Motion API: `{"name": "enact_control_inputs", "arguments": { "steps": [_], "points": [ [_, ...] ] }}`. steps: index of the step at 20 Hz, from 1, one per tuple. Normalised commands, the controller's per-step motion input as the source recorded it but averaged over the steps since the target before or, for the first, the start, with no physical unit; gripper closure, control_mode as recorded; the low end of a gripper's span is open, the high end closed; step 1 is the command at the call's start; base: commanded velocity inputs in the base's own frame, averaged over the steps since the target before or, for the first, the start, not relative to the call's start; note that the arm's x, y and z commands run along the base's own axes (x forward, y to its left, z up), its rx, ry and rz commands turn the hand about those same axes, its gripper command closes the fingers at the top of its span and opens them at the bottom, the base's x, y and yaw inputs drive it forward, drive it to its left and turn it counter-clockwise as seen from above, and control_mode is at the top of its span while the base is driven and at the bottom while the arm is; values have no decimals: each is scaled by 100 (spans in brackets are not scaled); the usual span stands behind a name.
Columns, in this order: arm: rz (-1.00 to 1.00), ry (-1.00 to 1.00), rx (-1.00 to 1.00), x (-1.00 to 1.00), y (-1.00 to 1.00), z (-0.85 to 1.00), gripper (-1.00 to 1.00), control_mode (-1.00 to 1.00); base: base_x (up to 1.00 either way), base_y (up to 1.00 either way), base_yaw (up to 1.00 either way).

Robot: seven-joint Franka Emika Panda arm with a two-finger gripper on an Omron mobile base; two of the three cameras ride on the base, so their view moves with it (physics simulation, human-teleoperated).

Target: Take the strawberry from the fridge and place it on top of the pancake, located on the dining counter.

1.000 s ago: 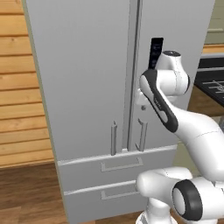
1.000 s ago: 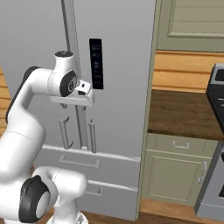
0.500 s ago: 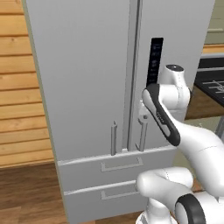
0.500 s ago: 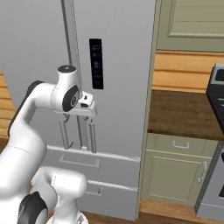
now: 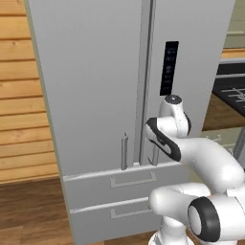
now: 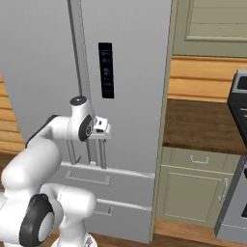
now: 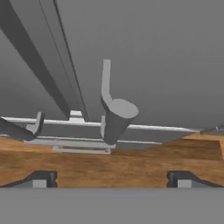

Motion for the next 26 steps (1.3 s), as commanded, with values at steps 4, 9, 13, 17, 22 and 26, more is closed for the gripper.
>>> {"name": "enact_control_inputs", "arguments": {
  "steps": [4,9,13,17,22,26],
  "points": [
    [-4,-11,1,37,-23,-41,-100,-100,0,0,0],
    [-1,-1,4,45,-19,-12,-100,-100,0,0,0],
    [-2,0,0,40,0,-1,-100,-100,0,0,0],
    [-2,-10,1,18,0,0,-100,-100,0,0,0],
    [-2,-7,0,6,0,-3,100,-100,0,0,0],
    [-2,-5,1,0,0,-10,100,-100,0,0,0]
  ]
}}
